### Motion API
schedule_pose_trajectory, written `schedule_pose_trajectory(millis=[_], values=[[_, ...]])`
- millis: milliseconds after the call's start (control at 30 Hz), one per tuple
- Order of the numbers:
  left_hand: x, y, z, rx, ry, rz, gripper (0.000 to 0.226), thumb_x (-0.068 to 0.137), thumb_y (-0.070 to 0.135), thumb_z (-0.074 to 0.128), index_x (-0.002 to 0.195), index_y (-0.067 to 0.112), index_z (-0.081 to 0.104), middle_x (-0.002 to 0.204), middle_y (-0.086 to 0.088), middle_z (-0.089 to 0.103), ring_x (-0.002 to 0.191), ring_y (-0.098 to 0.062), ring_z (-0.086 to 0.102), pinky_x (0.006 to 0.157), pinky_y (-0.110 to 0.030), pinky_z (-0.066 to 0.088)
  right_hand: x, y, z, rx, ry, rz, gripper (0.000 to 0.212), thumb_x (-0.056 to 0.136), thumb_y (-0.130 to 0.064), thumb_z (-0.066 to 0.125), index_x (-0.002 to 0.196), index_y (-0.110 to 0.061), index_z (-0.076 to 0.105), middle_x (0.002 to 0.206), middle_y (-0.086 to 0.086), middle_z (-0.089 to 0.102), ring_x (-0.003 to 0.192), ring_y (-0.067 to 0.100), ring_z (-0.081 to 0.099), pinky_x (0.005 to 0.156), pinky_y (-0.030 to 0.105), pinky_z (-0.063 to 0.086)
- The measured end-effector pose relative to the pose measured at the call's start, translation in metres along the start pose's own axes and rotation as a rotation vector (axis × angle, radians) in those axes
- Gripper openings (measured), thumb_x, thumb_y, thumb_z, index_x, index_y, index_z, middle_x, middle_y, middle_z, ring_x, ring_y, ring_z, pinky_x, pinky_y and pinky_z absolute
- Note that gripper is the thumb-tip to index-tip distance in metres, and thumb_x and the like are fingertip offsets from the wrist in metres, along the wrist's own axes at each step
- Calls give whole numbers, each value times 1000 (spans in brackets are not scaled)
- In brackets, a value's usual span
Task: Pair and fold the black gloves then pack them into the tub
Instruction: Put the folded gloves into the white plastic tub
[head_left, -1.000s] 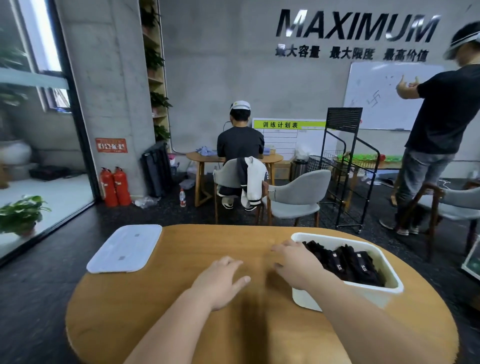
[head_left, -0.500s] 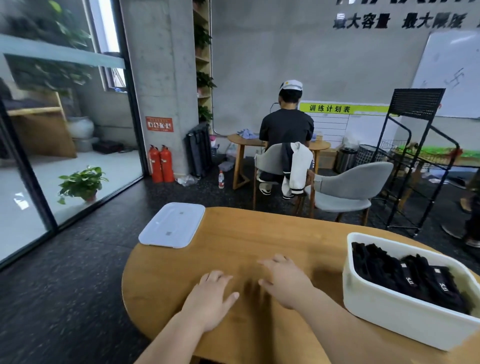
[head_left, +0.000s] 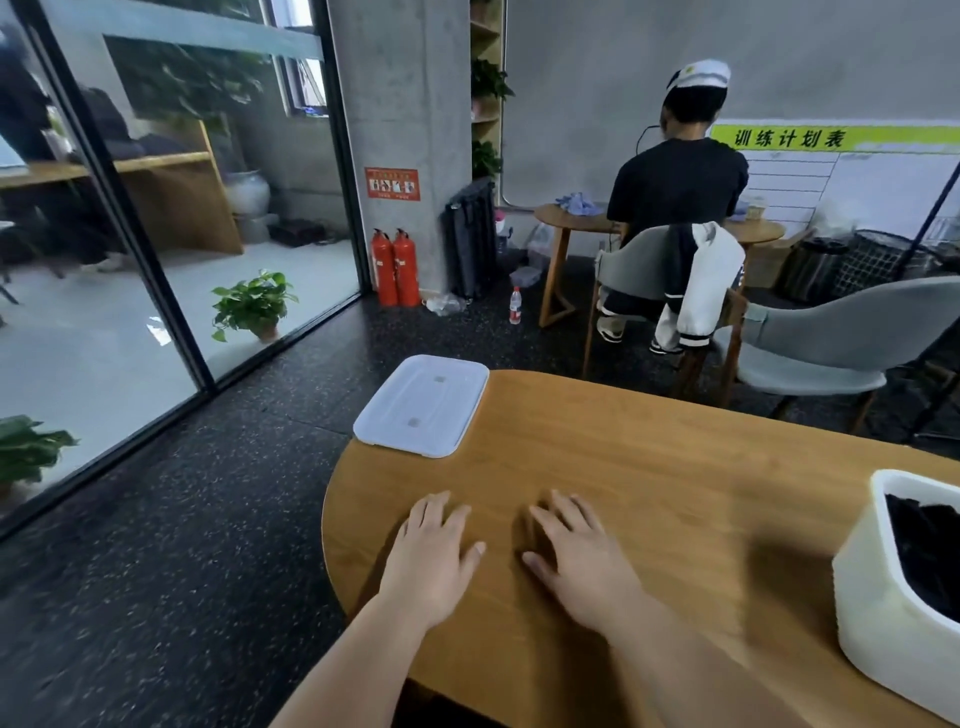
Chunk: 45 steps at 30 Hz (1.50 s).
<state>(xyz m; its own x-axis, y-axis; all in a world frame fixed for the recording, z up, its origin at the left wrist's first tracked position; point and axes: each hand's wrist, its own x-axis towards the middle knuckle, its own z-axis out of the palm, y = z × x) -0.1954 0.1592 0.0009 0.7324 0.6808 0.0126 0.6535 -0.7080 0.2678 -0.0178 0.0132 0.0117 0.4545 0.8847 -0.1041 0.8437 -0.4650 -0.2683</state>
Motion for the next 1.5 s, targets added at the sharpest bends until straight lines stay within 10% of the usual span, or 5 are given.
schedule_pose_trajectory(millis=[233, 733, 1133, 1367, 1500], values=[[33, -21, 7, 37, 35, -31, 68, 109, 60, 32, 168, 30, 16, 177, -1, 0, 163, -23, -4, 132, -43, 13, 9, 0, 28, -74, 59, 30, 71, 104, -71, 13, 167, -39, 5, 175, -6, -13, 161, 19, -17, 130, 41, -5], [81, -19, 24, 4, 99, -124, 74, 108, 62, 30, 168, 20, 19, 175, 3, 20, 164, -18, 0, 132, -40, 15, 8, 4, 31, -56, 139, 11, 66, 106, -68, 15, 166, -41, 12, 175, -10, -6, 161, 15, -14, 129, 37, -4], [-1, 23, 20, -24, 166, 117, 50, 110, 52, 40, 156, 31, 45, 161, 13, 45, 158, -7, 24, 122, -27, 34, -12, 13, 43, 44, 389, -10, 54, 106, -44, 48, 156, -24, 46, 168, -4, 34, 157, 21, 26, 124, 43, 34], [-42, 43, 34, -32, 201, 193, 5, 102, 38, 65, 100, 34, 67, 95, 18, 60, 87, -2, 59, 69, -21, 53, -55, 24, 51, -12, 422, -44, 46, 101, -35, 58, 146, -26, 56, 158, -8, 47, 151, 23, 36, 115, 42, 43], [-58, 51, 50, 33, 221, 248, 25, 87, 22, 85, 84, 33, 63, 82, 18, 52, 72, -3, 52, 58, -20, 52, -83, 30, 47, -36, 445, -59, 38, 92, -28, 72, 129, -30, 67, 138, -10, 62, 141, 22, 50, 107, 41, 50]])
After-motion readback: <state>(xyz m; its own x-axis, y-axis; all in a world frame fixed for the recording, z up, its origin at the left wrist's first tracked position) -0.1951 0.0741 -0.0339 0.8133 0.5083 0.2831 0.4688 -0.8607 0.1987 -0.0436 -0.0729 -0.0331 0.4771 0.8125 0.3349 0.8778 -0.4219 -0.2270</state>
